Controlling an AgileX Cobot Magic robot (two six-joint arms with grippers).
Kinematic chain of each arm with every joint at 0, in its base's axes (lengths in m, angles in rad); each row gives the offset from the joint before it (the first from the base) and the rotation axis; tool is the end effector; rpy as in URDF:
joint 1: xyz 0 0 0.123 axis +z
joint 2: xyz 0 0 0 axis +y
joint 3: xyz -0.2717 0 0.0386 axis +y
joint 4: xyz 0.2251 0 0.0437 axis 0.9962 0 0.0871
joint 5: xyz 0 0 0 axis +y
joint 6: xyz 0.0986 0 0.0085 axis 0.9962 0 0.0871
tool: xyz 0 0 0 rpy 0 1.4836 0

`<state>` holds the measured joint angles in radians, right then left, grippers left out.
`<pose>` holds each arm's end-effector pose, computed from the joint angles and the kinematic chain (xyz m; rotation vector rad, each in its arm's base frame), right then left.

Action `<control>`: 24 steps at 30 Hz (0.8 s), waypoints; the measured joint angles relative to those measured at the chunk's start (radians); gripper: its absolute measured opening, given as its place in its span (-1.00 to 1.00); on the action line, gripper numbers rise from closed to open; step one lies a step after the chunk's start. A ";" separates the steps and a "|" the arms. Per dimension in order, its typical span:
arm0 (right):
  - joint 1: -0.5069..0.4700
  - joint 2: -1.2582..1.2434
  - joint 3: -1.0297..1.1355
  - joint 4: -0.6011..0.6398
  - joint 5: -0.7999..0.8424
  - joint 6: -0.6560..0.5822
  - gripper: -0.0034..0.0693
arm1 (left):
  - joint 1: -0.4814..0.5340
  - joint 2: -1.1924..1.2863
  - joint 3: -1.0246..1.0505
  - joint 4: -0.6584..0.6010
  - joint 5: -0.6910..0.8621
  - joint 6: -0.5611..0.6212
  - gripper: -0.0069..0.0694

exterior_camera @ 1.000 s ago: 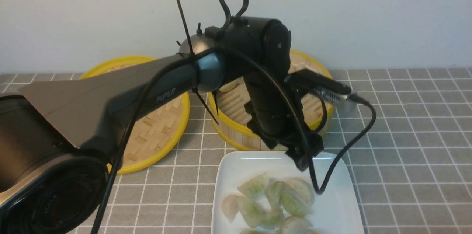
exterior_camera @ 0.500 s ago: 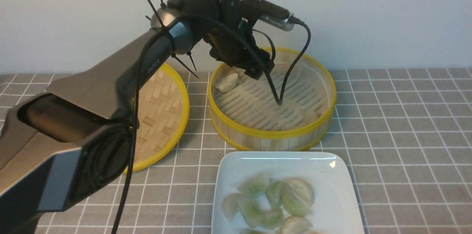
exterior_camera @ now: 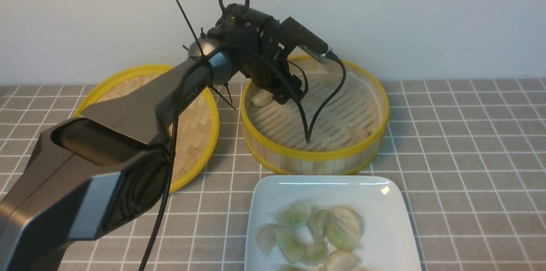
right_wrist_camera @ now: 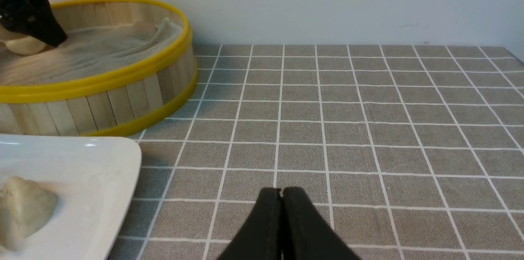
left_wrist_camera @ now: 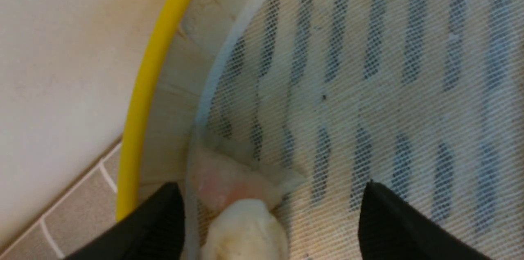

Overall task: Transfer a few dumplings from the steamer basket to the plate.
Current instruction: Use the left arm to grab a dumpling from the steamer

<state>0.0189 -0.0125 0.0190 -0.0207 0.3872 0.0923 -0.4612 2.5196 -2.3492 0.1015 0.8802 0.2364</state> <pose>0.0475 0.0001 0.1705 0.0563 1.8768 0.0559 0.4771 -0.2285 0.1739 0.9114 2.3576 0.0350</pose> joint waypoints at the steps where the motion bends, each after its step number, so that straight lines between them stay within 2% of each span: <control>1: 0.000 0.000 0.000 0.000 0.000 0.000 -0.94 | 0.003 0.002 0.000 0.008 0.004 0.000 0.52; 13: 0.000 0.000 0.000 0.000 0.000 0.000 -0.94 | 0.004 0.035 -0.010 0.049 0.025 -0.021 0.47; 16: 0.000 0.000 0.000 0.000 0.000 0.000 -0.94 | 0.004 0.037 -0.016 0.042 0.048 -0.042 0.26; 17: 0.000 0.000 0.000 0.000 0.000 0.000 -0.94 | 0.004 0.037 -0.017 0.038 0.059 -0.043 0.11; 18: 0.000 0.000 0.000 0.000 0.000 0.000 -0.94 | 0.004 0.037 -0.018 0.036 0.071 -0.043 -0.14; 19: 0.000 0.000 0.000 0.000 0.000 0.000 -0.94 | 0.004 0.037 -0.018 0.040 0.081 -0.041 -0.26; 20: 0.000 0.000 0.000 0.000 0.000 0.000 -0.94 | 0.004 0.037 -0.020 0.035 0.085 -0.036 -0.32; 24: 0.000 0.000 0.000 0.000 0.000 0.000 -0.94 | 0.004 0.026 -0.020 0.033 0.119 -0.028 -0.28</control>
<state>0.0189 -0.0125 0.0190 -0.0210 0.3872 0.0923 -0.4568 2.5460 -2.3687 0.1340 0.9993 0.2083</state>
